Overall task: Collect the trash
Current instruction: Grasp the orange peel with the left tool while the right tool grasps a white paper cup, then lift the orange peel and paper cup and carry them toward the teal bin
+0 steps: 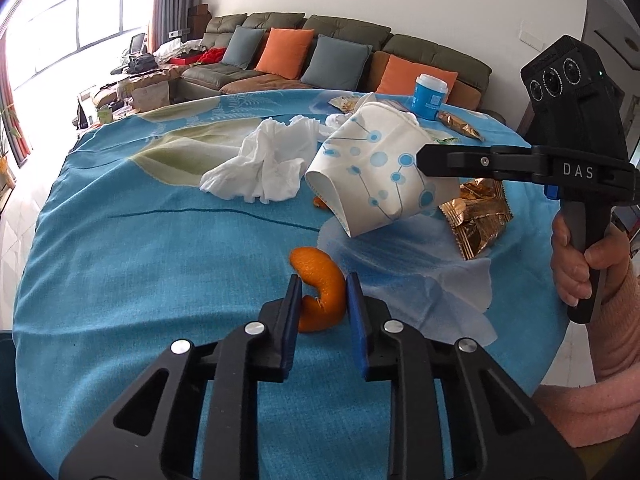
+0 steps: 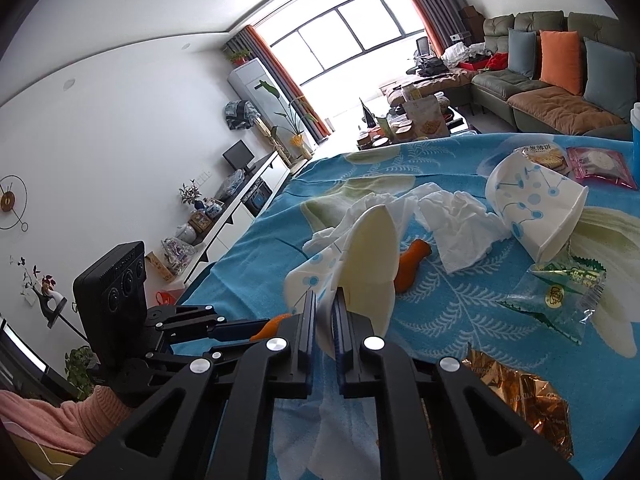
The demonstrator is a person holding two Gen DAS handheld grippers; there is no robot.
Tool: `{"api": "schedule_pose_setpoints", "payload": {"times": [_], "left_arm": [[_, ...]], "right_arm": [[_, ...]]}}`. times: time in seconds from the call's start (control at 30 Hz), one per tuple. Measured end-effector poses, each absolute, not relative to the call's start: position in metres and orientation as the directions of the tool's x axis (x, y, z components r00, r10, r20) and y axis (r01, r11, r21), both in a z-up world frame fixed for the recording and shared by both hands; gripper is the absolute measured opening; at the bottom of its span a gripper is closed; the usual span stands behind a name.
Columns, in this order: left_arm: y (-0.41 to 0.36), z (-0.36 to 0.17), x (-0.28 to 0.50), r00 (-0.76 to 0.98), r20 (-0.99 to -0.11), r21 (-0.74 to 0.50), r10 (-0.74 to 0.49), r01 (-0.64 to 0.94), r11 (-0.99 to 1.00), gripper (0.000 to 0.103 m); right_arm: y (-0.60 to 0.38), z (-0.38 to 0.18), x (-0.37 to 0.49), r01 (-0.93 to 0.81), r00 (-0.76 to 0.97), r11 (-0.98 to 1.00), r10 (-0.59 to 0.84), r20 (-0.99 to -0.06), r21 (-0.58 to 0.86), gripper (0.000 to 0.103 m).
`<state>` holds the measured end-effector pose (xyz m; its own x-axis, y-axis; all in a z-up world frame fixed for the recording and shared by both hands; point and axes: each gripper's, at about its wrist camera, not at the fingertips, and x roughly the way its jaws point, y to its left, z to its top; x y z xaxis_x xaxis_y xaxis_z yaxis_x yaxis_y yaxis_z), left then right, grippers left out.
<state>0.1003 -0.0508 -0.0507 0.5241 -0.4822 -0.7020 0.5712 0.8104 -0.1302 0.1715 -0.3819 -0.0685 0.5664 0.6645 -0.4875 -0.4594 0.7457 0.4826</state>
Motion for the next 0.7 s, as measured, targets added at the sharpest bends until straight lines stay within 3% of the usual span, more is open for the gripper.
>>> {"api": "schedule_pose_setpoints", "payload": {"times": [0.7], "left_arm": [[0.029,-0.022,0.056,0.656,-0.609,-0.205,-0.446,0.414,0.887,0.021]], "right_arm": [[-0.351,-0.054,0.162,-0.514,0.564,0.710,0.702,-0.435,0.481,0.003]]}}
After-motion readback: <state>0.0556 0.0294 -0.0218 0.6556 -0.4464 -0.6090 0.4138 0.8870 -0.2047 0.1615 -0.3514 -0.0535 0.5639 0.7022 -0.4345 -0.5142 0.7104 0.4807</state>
